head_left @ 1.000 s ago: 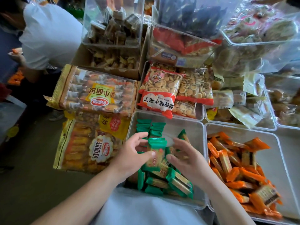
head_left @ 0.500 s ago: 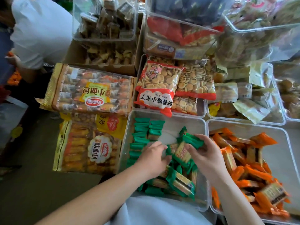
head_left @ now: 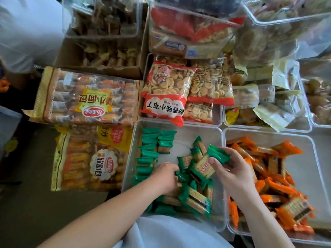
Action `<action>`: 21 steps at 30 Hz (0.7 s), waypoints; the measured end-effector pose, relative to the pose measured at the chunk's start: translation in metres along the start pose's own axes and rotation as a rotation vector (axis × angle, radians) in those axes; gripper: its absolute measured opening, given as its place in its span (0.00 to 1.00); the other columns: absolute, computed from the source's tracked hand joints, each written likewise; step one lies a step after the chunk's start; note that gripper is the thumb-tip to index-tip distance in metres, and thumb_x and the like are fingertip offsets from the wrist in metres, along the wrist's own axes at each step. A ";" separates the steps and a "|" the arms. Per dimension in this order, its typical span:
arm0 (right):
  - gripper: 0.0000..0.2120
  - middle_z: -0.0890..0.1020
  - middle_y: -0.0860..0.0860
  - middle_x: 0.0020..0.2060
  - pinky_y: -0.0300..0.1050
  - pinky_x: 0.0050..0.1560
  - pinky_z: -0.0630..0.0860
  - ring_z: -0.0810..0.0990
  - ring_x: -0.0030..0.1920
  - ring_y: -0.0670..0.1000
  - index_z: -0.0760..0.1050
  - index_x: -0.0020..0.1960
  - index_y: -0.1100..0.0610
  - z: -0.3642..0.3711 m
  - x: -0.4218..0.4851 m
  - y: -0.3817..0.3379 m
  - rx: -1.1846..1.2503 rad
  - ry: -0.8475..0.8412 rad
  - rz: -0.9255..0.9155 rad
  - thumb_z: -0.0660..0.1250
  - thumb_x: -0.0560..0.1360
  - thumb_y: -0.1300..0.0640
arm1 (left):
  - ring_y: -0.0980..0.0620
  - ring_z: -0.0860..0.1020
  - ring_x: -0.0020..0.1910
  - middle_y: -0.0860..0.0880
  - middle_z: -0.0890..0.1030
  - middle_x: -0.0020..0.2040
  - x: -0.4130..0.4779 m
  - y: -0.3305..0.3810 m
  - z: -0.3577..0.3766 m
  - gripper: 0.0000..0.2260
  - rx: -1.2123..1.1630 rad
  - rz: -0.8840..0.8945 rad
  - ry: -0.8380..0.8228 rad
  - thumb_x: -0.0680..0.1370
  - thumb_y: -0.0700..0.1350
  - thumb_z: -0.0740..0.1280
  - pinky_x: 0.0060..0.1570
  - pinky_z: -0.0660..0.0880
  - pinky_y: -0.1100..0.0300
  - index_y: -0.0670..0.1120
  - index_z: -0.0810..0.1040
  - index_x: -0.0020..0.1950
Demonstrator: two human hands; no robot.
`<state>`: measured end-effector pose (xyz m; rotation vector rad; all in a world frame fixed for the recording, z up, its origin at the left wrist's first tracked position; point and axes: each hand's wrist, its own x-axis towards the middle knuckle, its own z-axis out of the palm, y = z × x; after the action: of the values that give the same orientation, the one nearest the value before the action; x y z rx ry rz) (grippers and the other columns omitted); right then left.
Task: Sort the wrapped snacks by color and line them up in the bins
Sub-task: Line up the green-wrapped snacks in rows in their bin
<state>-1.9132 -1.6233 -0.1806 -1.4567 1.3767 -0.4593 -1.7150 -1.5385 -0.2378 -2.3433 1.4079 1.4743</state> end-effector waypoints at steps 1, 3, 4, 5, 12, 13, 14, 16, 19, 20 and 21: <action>0.16 0.84 0.45 0.53 0.47 0.49 0.85 0.85 0.53 0.46 0.78 0.61 0.43 0.001 0.001 -0.002 0.036 -0.014 0.027 0.76 0.75 0.49 | 0.44 0.73 0.72 0.46 0.74 0.73 -0.003 0.000 -0.001 0.21 -0.010 0.010 0.038 0.81 0.39 0.67 0.70 0.71 0.54 0.52 0.77 0.74; 0.16 0.85 0.48 0.54 0.49 0.48 0.86 0.86 0.52 0.48 0.78 0.61 0.45 0.004 0.002 -0.008 0.113 -0.040 0.079 0.76 0.75 0.50 | 0.46 0.74 0.70 0.48 0.75 0.71 -0.012 -0.002 -0.006 0.23 -0.033 0.033 0.137 0.80 0.36 0.67 0.69 0.73 0.54 0.54 0.78 0.73; 0.17 0.85 0.49 0.54 0.48 0.47 0.86 0.86 0.52 0.48 0.78 0.62 0.46 0.006 0.002 -0.010 0.140 -0.054 0.094 0.76 0.75 0.51 | 0.46 0.75 0.70 0.49 0.76 0.71 -0.016 -0.005 -0.009 0.22 -0.066 0.047 0.188 0.80 0.37 0.67 0.69 0.73 0.55 0.55 0.78 0.72; 0.18 0.85 0.48 0.54 0.46 0.47 0.86 0.86 0.51 0.46 0.78 0.63 0.47 0.009 0.002 -0.012 0.148 -0.071 0.096 0.76 0.75 0.52 | 0.47 0.75 0.70 0.50 0.77 0.71 -0.021 -0.009 -0.012 0.21 -0.114 0.064 0.230 0.80 0.38 0.67 0.69 0.73 0.55 0.54 0.78 0.72; 0.22 0.86 0.45 0.50 0.40 0.50 0.83 0.86 0.49 0.42 0.77 0.62 0.50 0.067 0.021 -0.018 0.009 -0.210 0.043 0.81 0.72 0.56 | 0.55 0.77 0.66 0.54 0.79 0.65 -0.075 -0.045 -0.024 0.27 -0.402 0.067 0.420 0.79 0.41 0.72 0.63 0.74 0.63 0.53 0.73 0.77; 0.21 0.86 0.45 0.50 0.41 0.51 0.84 0.85 0.49 0.41 0.77 0.62 0.50 0.080 0.023 -0.016 0.001 -0.224 0.022 0.81 0.72 0.55 | 0.56 0.78 0.64 0.54 0.80 0.65 -0.081 -0.050 -0.022 0.26 -0.441 0.051 0.451 0.79 0.41 0.73 0.62 0.75 0.64 0.52 0.74 0.76; 0.21 0.86 0.44 0.51 0.39 0.51 0.83 0.85 0.49 0.41 0.77 0.62 0.50 0.092 0.026 -0.014 -0.003 -0.233 0.005 0.81 0.72 0.55 | 0.57 0.77 0.63 0.54 0.80 0.66 -0.085 -0.054 -0.021 0.26 -0.475 0.037 0.478 0.79 0.41 0.73 0.62 0.75 0.64 0.52 0.74 0.76; 0.20 0.84 0.42 0.54 0.33 0.48 0.81 0.83 0.52 0.41 0.76 0.62 0.48 0.113 0.030 -0.010 -0.048 -0.253 -0.029 0.79 0.74 0.54 | 0.57 0.77 0.64 0.54 0.80 0.66 -0.093 -0.061 -0.019 0.25 -0.520 0.023 0.536 0.79 0.42 0.73 0.64 0.76 0.63 0.52 0.74 0.76; 0.21 0.77 0.47 0.60 0.37 0.55 0.76 0.78 0.59 0.47 0.76 0.65 0.47 0.132 0.038 0.007 -0.139 -0.237 -0.046 0.77 0.76 0.55 | 0.57 0.77 0.65 0.56 0.80 0.65 -0.101 -0.067 -0.017 0.24 -0.567 0.031 0.599 0.79 0.42 0.73 0.66 0.76 0.60 0.52 0.75 0.74; 0.21 0.76 0.49 0.60 0.39 0.55 0.76 0.78 0.58 0.48 0.76 0.66 0.46 0.136 0.039 0.011 -0.164 -0.232 -0.041 0.77 0.76 0.56 | 0.58 0.77 0.65 0.56 0.80 0.65 -0.104 -0.068 -0.016 0.24 -0.580 0.029 0.618 0.79 0.42 0.73 0.66 0.76 0.61 0.52 0.76 0.74; 0.22 0.76 0.50 0.60 0.40 0.53 0.78 0.80 0.57 0.49 0.76 0.66 0.45 0.139 0.040 0.016 -0.182 -0.222 -0.039 0.78 0.76 0.56 | 0.58 0.77 0.64 0.56 0.80 0.65 -0.106 -0.070 -0.016 0.24 -0.596 0.026 0.637 0.79 0.42 0.73 0.65 0.76 0.62 0.53 0.76 0.73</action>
<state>-1.7965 -1.5992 -0.2634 -1.6315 1.2391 -0.1929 -1.6700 -1.4341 -0.1799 -3.4070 1.1853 1.3493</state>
